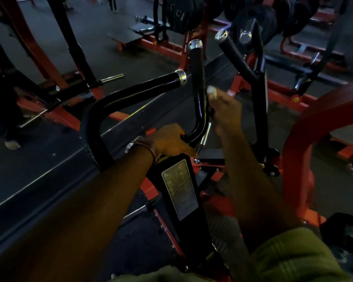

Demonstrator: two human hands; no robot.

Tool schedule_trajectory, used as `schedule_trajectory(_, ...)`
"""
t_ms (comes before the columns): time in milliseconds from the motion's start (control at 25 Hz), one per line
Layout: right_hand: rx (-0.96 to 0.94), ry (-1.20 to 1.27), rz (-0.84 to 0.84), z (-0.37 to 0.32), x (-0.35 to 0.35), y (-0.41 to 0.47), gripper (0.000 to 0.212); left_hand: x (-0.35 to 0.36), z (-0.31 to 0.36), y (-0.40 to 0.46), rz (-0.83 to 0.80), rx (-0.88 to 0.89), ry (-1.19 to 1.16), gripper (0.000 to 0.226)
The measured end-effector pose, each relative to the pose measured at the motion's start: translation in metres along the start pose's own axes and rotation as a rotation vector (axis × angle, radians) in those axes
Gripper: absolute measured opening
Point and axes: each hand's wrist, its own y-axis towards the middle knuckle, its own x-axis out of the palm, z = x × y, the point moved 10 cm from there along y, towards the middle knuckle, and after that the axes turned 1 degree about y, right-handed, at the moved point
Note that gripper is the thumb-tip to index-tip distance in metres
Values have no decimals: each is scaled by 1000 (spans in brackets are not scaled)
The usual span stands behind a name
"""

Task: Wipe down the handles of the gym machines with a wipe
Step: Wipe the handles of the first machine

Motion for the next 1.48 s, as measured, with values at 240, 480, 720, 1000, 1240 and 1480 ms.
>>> schedule_trajectory(240, -540, -723, 248, -40, -8, -59, 14, 4, 0, 5, -20, 27, 18, 27)
schedule_trajectory(480, -796, -888, 159, -84, 37, -34, 25, 5, 1, 6, -38, -3, 29, 31)
schedule_trajectory(720, -655, -1325, -24, -56, 72, -38, 17, 4, 0, 2, -21, -2, -78, 39)
schedule_trajectory(1000, -739, -1222, 2, -75, 85, -23, 21, 2, -2, 7, 16, -23, -48, 34)
schedule_trajectory(1240, -675, -1201, -50, -54, 61, -51, 19, 1, 1, 8, 22, 32, -65, 39)
schedule_trajectory(1480, -754, -1083, -145, -60, 52, -61, 19, -2, 11, 5, 59, 119, -81, 34)
